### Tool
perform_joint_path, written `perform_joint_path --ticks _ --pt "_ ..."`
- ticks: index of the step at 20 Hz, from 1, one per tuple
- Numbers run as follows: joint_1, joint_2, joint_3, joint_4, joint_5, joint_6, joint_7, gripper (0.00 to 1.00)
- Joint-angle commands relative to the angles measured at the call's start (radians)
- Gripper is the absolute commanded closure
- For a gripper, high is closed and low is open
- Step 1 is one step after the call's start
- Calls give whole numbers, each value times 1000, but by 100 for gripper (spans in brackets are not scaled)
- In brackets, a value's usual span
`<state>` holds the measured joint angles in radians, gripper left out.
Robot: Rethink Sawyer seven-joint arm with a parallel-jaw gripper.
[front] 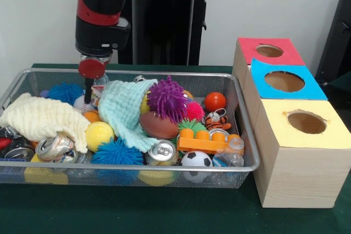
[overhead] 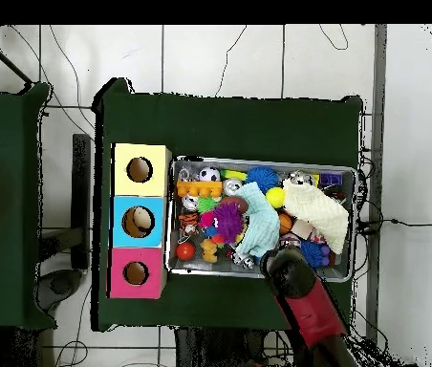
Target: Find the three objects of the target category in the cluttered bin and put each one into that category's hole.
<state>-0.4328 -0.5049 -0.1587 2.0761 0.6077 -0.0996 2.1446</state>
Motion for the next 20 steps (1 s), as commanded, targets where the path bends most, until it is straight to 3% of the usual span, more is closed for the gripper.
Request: perform_joint_path --ticks 1,8,15,20 --pt "40 35 -64 -73 -89 175 -12 0" --pt "25 67 -48 -88 -114 157 38 0" --pt "-52 126 17 -62 -143 83 88 0" --pt "-67 158 23 -76 -155 61 98 0"
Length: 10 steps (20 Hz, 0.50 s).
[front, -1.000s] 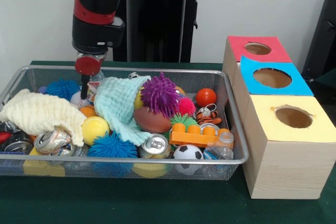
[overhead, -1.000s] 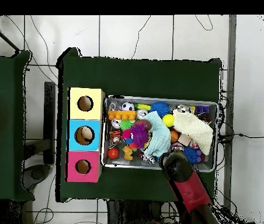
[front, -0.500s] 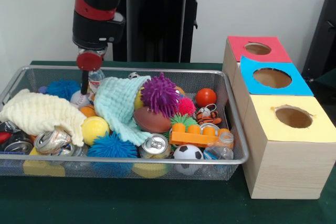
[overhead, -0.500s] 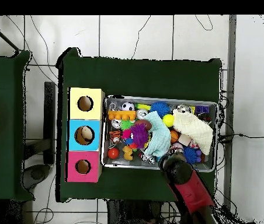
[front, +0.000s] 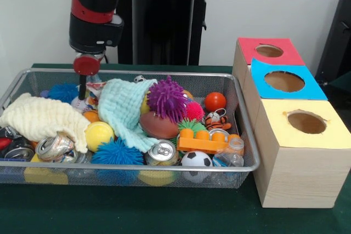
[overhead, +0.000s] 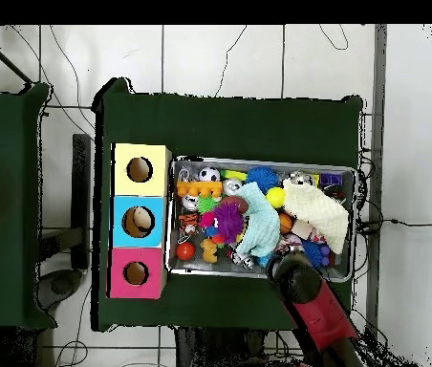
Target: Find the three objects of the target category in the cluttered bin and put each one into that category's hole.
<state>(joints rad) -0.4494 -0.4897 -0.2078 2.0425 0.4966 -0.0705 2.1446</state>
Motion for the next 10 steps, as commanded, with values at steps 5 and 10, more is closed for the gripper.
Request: perform_joint_path --ticks 5,10 --pt "-53 147 77 -46 -54 30 103 0" --pt "-44 140 69 -44 -54 36 113 0"
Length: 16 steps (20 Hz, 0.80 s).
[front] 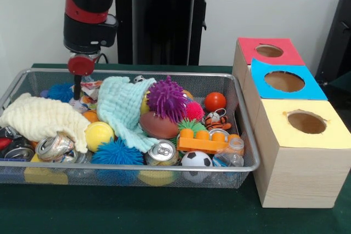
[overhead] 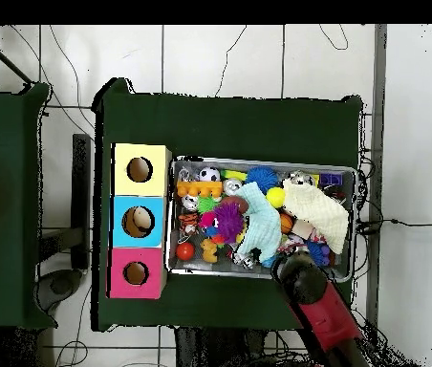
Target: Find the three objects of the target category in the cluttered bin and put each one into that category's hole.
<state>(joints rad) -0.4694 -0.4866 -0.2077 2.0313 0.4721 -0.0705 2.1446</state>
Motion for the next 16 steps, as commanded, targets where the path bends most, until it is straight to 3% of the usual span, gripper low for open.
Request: perform_joint_path --ticks 1,6,13,14,16 --pt "-16 133 63 -32 -26 42 115 0" --pt "23 119 32 -33 -14 71 112 0" --pt "12 115 44 -28 -31 70 101 0" --pt "7 113 49 -26 -34 67 100 100" --pt "3 112 50 -25 -38 59 100 100"
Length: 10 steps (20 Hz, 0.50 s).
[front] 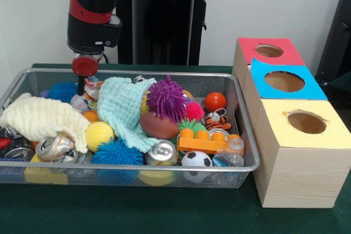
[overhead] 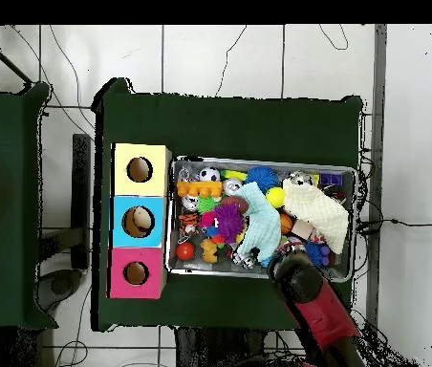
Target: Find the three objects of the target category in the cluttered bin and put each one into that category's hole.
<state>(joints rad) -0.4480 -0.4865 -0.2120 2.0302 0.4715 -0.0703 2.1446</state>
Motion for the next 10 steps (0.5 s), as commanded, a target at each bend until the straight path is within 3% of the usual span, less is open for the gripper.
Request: perform_joint_path --ticks 1,10 --pt "-22 111 58 -22 -41 58 98 100" --pt "-25 110 59 -22 -48 63 105 100"
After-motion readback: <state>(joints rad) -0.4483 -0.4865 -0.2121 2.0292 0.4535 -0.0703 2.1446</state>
